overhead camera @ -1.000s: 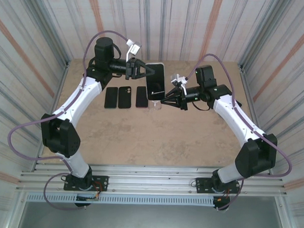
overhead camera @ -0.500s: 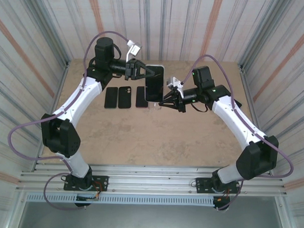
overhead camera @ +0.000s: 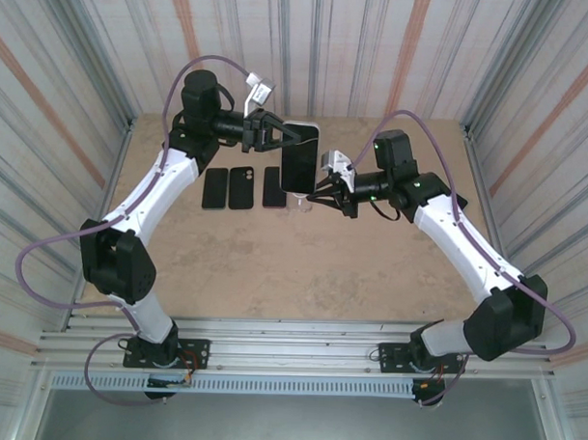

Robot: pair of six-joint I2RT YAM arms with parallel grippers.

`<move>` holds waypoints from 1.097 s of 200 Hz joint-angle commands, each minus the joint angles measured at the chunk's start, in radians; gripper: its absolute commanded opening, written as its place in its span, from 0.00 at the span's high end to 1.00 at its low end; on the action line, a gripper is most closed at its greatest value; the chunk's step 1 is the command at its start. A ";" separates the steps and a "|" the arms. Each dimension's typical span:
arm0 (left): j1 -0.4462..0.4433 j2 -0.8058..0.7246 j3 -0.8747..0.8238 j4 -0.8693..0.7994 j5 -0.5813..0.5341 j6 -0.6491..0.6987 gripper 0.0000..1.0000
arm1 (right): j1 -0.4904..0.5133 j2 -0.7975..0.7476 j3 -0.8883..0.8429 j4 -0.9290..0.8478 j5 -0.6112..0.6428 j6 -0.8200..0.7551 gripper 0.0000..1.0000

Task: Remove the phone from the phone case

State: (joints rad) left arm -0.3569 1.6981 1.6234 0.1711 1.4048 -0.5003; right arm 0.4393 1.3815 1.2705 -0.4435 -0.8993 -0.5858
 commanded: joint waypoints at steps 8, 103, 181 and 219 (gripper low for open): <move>-0.040 -0.011 0.043 -0.048 0.046 -0.119 1.00 | 0.001 -0.019 -0.019 0.112 0.160 -0.056 0.92; -0.057 0.010 0.069 -0.091 0.039 -0.099 1.00 | -0.005 -0.077 -0.051 0.198 0.211 -0.041 0.92; -0.022 -0.034 0.059 -0.049 -0.038 -0.005 1.00 | -0.058 -0.088 -0.106 0.136 -0.024 0.116 0.65; -0.016 -0.043 0.096 -0.191 -0.043 0.180 1.00 | -0.059 -0.075 -0.138 0.126 -0.183 0.167 0.53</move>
State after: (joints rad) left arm -0.3763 1.7069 1.6653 0.0372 1.3598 -0.4557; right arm 0.3817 1.3113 1.1400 -0.2993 -0.9390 -0.4881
